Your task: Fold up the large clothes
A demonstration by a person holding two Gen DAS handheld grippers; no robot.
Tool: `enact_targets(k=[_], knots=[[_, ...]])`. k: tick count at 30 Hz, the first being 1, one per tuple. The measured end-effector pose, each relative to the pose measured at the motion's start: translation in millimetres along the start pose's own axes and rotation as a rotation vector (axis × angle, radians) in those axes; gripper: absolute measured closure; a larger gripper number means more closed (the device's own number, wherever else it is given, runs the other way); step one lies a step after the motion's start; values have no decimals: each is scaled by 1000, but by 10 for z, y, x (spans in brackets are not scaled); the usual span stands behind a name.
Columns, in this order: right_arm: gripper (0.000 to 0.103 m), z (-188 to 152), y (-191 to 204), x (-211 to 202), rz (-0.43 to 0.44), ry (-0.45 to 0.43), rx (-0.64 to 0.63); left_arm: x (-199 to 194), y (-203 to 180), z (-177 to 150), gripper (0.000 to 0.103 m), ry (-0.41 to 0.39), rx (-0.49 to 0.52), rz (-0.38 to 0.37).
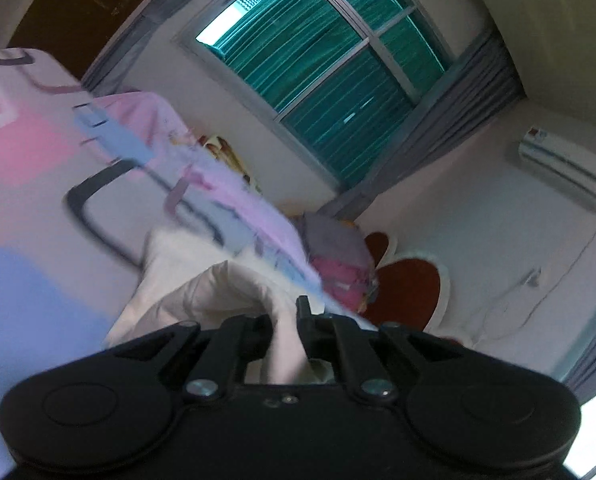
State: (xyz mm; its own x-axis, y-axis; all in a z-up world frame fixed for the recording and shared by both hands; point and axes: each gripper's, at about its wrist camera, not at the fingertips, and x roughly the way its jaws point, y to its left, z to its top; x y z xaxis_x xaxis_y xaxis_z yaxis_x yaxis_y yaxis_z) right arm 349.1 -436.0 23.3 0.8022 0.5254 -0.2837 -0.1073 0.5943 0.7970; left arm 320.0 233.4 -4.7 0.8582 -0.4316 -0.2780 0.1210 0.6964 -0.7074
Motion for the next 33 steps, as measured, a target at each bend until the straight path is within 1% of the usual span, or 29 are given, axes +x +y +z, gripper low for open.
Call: enact_targets(k=[5, 9, 10, 11, 12, 13, 14, 15, 16, 17, 19, 22, 24, 26, 27, 28, 29, 31, 32, 33], knots=[[92, 656, -49, 781, -6, 2, 37, 844, 42, 488, 98, 16, -2, 14], [91, 1026, -298, 1475, -45, 34, 93, 1487, 240, 736, 98, 62, 1, 60], [91, 1091, -376, 1618, -56, 43, 106, 1671, 306, 773, 97, 78, 4, 81], [89, 1140, -464, 1767, -72, 52, 116, 1826, 373, 804, 89, 88, 10, 95], [71, 1183, -569, 1916, -104, 58, 137, 1931, 445, 840, 86, 90, 13, 110], [53, 1202, -659, 1990, -127, 48, 157, 2037, 539, 855, 80, 91, -2, 127], [22, 1204, -716, 2010, -143, 11, 157, 2096, 628, 873, 70, 90, -19, 139], [18, 1206, -739, 2012, -159, -39, 125, 2145, 707, 895, 62, 81, -25, 147], [18, 1211, -767, 2028, -166, -46, 92, 2161, 762, 892, 44, 60, -15, 171], [18, 1211, -804, 2054, -167, -27, 81, 2173, 797, 899, 31, 44, 4, 204], [18, 1195, -869, 2151, -212, 14, 12, 2246, 886, 934, 30, 57, 33, 229], [18, 1135, -926, 2310, -263, 80, -78, 2368, 990, 979, 30, 118, 65, 232], [18, 1100, -925, 2481, -303, 122, -151, 2561, 1046, 1025, 30, 206, 101, 229], [18, 1070, -935, 2656, -320, 165, -190, 2739, 1099, 1033, 30, 278, 135, 260], [21, 1053, -945, 2743, -340, 187, -214, 2814, 1122, 1035, 31, 305, 152, 285], [49, 1037, -942, 2805, -340, 211, -227, 2876, 1156, 1031, 33, 323, 158, 307], [63, 1018, -953, 2879, -342, 239, -231, 2900, 1188, 1008, 36, 339, 153, 300], [93, 965, -930, 2982, -363, 261, -294, 2991, 1228, 984, 100, 377, 149, 243], [96, 945, -894, 2987, -358, 248, -329, 3006, 1191, 963, 101, 377, 178, 232], [97, 928, -823, 2928, -357, 213, -364, 2966, 1115, 946, 101, 344, 226, 225]])
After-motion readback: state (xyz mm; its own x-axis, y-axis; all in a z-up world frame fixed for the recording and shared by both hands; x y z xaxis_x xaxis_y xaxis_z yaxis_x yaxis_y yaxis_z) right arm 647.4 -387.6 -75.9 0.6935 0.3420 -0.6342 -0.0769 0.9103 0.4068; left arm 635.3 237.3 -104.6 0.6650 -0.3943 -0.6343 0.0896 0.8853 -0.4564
